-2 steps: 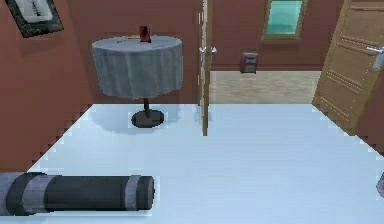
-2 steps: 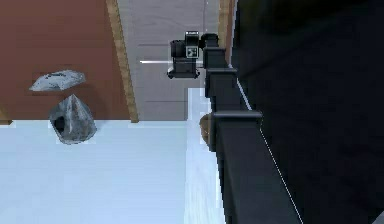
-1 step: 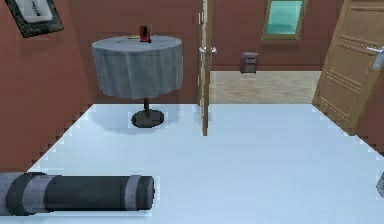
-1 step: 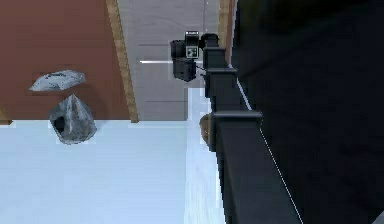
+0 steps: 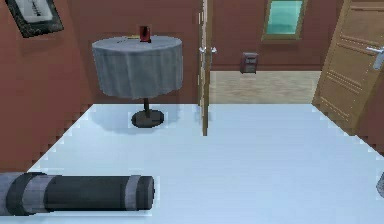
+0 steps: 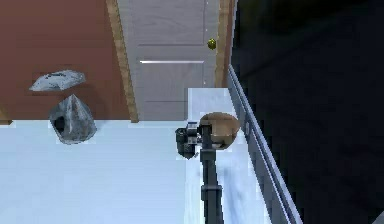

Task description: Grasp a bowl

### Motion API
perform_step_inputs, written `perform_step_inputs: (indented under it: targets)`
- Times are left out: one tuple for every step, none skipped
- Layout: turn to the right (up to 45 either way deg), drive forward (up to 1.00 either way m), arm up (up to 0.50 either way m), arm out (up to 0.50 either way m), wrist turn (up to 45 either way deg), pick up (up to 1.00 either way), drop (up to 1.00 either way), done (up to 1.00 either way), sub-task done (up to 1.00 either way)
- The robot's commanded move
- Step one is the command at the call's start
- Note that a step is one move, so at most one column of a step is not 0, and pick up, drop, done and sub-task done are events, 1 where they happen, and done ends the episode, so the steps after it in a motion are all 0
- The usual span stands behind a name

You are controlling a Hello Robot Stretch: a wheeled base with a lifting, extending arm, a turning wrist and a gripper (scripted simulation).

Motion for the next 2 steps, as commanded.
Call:
perform_step_inputs:
  targets:
    - [0.0, 0.0, 0.0, 0.0, 0.0, 1.0, 0.0, 0.0, 0.0]
    - [0.0, 0.0, 0.1, 0.0, 0.0, 0.0, 0.0, 0.0, 0.0]
